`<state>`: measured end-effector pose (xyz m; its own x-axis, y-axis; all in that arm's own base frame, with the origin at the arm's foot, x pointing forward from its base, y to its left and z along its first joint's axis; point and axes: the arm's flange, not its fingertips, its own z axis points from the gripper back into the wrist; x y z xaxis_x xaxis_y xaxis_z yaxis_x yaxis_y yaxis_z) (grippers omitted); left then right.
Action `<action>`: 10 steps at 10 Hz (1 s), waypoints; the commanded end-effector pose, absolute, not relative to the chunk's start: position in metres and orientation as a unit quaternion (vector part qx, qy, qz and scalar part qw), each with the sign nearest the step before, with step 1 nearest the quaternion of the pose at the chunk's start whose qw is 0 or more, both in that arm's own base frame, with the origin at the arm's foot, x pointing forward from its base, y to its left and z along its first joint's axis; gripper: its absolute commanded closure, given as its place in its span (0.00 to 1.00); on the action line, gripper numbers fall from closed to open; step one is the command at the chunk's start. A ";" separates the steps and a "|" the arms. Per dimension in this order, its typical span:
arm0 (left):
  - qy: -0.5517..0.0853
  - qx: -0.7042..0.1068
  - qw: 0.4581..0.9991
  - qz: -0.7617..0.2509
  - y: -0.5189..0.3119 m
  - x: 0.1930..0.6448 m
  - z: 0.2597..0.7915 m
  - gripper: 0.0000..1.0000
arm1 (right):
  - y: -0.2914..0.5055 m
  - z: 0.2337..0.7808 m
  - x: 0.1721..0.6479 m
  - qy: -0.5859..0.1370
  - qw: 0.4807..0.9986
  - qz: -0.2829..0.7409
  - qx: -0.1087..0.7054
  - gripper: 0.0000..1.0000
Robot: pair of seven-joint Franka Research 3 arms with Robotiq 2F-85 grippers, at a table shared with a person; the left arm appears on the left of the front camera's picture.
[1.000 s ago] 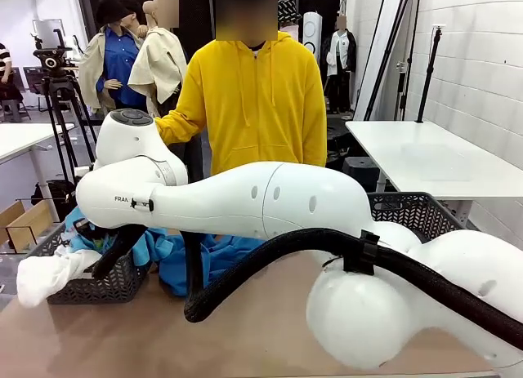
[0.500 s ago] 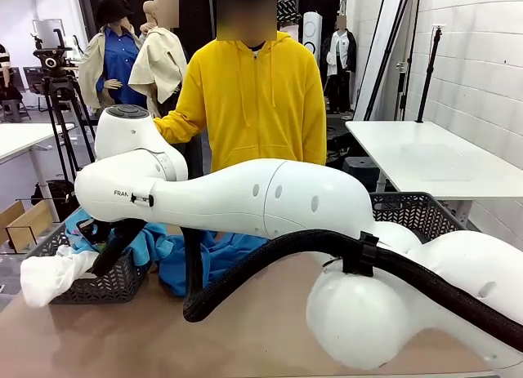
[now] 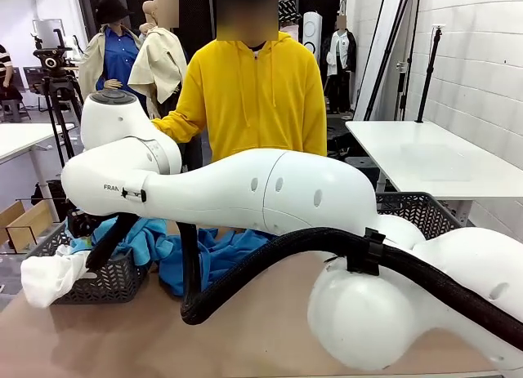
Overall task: Sort the tops and bottoms.
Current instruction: Sort the clothes according to human instructions, then lift clothes from the center of the table with your left hand.
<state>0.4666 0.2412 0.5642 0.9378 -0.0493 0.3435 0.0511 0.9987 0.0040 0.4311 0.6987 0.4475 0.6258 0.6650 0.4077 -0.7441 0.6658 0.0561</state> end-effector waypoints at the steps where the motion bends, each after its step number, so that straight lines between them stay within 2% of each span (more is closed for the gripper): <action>1: -0.171 0.006 0.985 -0.030 0.242 0.464 0.565 0.00 | 0.796 0.490 0.489 -0.179 0.896 0.400 0.068 0.00; 5: -0.171 0.006 0.985 -0.030 0.242 0.464 0.565 0.00 | 0.752 0.523 0.480 -0.202 0.900 0.381 0.063 0.00; 6: -0.171 0.006 0.985 -0.030 0.242 0.464 0.565 0.00 | 0.686 0.483 0.433 -0.201 0.894 0.393 0.077 0.00; 10: -0.171 0.006 0.985 -0.030 0.242 0.464 0.565 0.00 | 0.686 0.483 0.433 -0.201 0.894 0.393 0.077 0.00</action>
